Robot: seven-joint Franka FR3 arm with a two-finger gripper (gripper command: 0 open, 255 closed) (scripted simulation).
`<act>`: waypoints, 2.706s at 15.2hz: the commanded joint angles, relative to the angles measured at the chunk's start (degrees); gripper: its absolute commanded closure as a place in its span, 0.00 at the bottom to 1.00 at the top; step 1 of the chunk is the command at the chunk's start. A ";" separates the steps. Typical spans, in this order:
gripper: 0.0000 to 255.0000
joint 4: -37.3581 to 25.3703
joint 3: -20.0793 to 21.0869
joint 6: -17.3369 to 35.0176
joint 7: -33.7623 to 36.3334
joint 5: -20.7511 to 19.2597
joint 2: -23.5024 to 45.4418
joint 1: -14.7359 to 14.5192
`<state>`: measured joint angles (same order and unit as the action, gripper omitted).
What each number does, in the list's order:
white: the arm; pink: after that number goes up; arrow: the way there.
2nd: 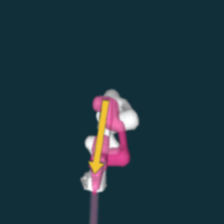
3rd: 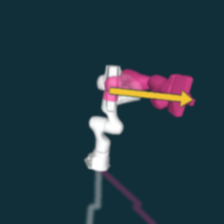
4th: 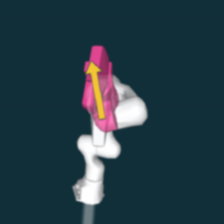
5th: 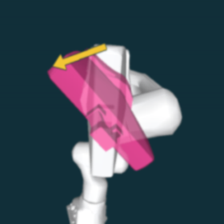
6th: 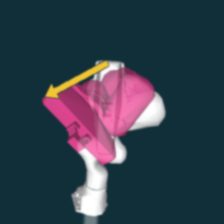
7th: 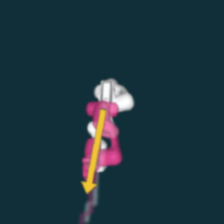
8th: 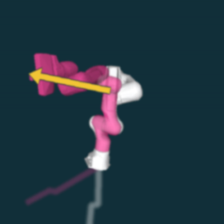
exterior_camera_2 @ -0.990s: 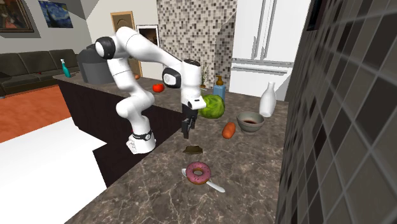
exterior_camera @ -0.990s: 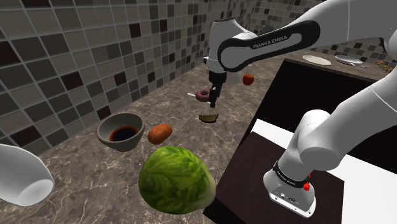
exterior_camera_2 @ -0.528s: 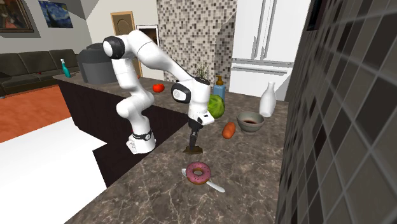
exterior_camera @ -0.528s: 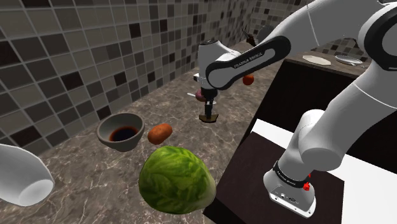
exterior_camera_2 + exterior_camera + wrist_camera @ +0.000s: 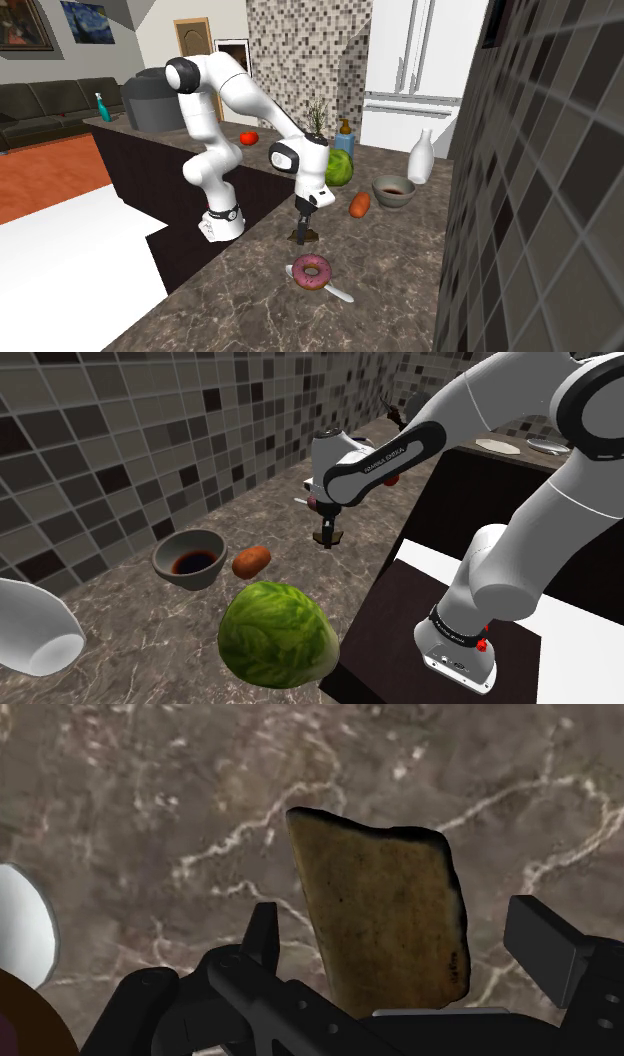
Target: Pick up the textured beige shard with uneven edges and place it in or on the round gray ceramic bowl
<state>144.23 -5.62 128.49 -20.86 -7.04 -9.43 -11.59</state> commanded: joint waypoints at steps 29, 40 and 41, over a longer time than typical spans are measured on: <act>1.00 -5.38 0.35 -11.70 -0.73 0.37 -6.36 -0.12; 1.00 -11.26 0.66 -20.65 -1.29 0.66 -9.45 -0.23; 1.00 -11.87 0.68 -21.45 -1.34 0.69 -9.64 -0.24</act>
<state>133.09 -4.98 107.88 -22.17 -6.39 -18.99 -11.80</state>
